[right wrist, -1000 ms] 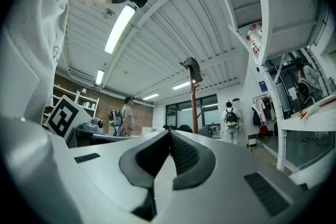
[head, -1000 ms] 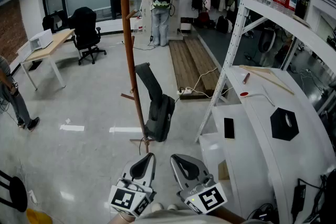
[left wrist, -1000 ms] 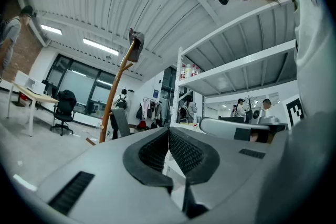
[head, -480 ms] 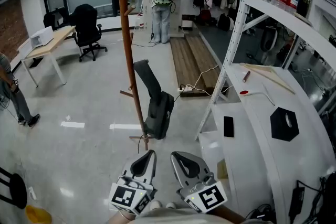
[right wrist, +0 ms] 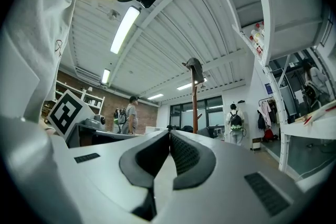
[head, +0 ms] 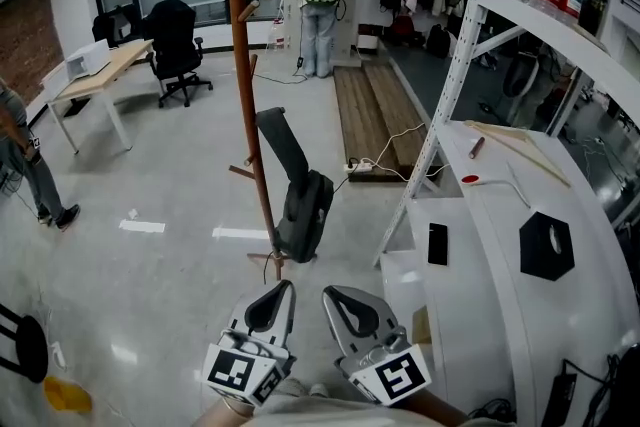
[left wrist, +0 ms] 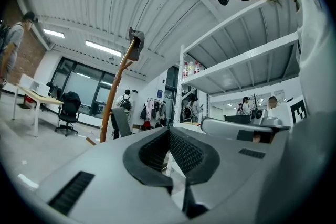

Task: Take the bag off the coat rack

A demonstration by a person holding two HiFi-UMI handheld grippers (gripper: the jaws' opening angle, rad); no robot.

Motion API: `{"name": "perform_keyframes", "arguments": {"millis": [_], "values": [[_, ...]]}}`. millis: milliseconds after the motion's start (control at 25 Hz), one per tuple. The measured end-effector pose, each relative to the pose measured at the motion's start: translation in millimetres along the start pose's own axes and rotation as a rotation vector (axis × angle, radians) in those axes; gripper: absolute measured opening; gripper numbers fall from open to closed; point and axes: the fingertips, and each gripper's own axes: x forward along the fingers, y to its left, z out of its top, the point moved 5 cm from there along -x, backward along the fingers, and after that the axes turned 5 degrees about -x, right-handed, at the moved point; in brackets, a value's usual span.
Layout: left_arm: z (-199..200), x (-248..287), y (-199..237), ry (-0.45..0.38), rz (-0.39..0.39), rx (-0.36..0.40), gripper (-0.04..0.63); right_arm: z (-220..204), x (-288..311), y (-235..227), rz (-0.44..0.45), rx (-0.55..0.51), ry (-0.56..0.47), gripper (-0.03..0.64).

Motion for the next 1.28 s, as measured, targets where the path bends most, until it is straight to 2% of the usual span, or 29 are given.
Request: {"name": "perform_keyframes", "arguments": {"millis": [80, 320, 640, 1040, 1120, 1200, 1280], "values": [[-4.4, 1.0, 2.5, -0.025, -0.003, 0.007, 0.017, -3.6, -1.0, -1.5, 0.003, 0.033, -0.002, 0.02], [-6.9, 4.4, 10.3, -0.019, 0.053, -0.012, 0.018, -13.8, -0.4, -9.0, -0.002, 0.068, 0.0, 0.02], [-9.0, 40.8, 42.4, 0.002, 0.042, -0.016, 0.018, -20.8, 44.9, -29.6, 0.01, -0.031, -0.006, 0.02], [-3.9, 116.1, 114.5, 0.052, 0.069, -0.022, 0.02, -48.1, 132.5, -76.9, 0.003, -0.042, 0.01, 0.02], [-1.4, 131.3, 128.6, 0.053, 0.072, -0.026, 0.035, -51.3, 149.7, -87.7, -0.005, -0.035, 0.005, 0.02], [-0.3, 144.8, 141.7, 0.032, 0.058, -0.023, 0.089, -54.0, 165.1, -96.3, -0.008, -0.034, 0.003, 0.02], [0.8, 156.4, 153.6, 0.03, 0.047, -0.019, 0.103, -57.2, 179.6, -103.8, -0.01, -0.034, 0.003, 0.02]]}}
